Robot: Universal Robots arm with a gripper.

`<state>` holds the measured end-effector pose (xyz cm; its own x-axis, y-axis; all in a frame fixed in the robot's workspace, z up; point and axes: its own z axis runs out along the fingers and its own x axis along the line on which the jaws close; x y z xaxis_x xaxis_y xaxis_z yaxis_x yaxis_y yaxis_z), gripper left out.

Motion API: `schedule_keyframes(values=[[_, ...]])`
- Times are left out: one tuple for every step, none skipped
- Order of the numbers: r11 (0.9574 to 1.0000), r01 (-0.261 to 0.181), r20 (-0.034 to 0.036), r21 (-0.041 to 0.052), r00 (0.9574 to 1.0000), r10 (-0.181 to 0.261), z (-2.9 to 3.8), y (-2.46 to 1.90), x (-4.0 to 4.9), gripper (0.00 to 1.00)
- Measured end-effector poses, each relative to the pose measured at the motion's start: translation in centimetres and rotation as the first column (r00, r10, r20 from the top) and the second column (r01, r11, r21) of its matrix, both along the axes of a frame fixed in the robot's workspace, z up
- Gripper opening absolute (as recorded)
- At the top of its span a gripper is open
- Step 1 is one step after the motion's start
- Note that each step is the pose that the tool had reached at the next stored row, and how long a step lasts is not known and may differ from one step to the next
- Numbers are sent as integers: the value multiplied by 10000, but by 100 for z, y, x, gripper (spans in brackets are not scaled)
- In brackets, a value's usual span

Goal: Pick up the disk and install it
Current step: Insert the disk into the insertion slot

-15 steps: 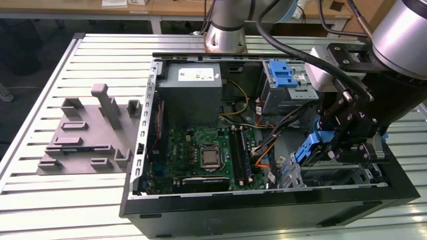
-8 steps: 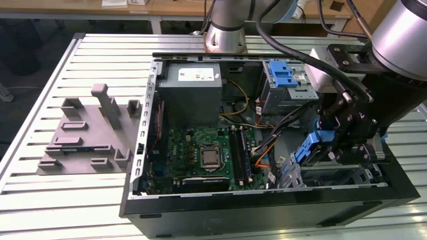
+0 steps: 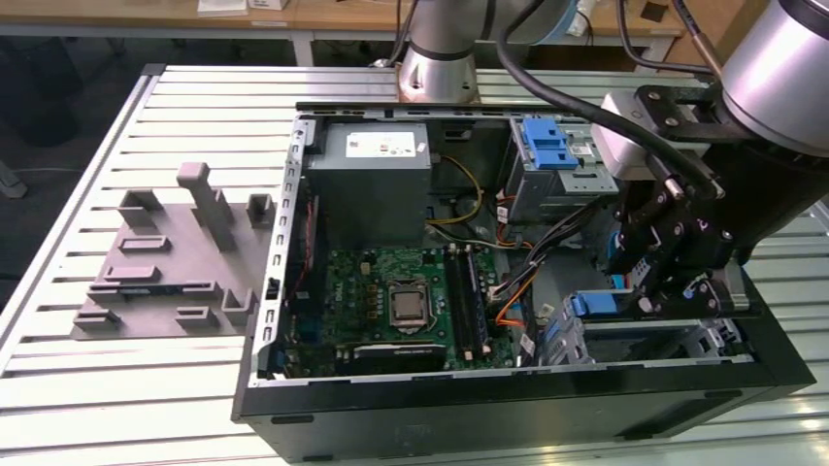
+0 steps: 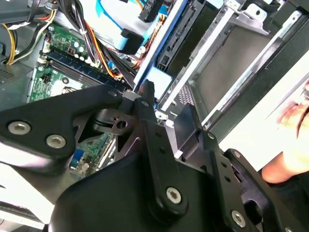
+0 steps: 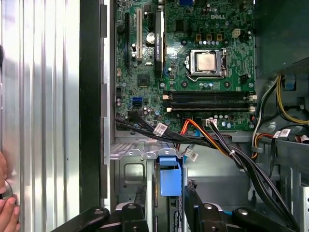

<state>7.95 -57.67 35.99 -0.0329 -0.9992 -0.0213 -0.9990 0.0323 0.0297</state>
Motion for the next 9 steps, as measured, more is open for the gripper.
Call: schedule_keyframes(values=[[10000,0,0,1,10000,0,-1,0,0,44],[10000,0,0,0,10000,0,-1,0,0,42],[10000,0,0,1,10000,0,-2,0,0,36],[10000,0,0,0,10000,0,-2,0,0,36],[10000,0,0,1,10000,0,-2,0,0,30],[10000,0,0,1,10000,0,-2,0,0,24],[10000,0,0,1,10000,0,-2,0,0,24],[10000,0,0,1,10000,0,-2,0,0,18],[10000,0,0,0,10000,0,-2,0,0,13]])
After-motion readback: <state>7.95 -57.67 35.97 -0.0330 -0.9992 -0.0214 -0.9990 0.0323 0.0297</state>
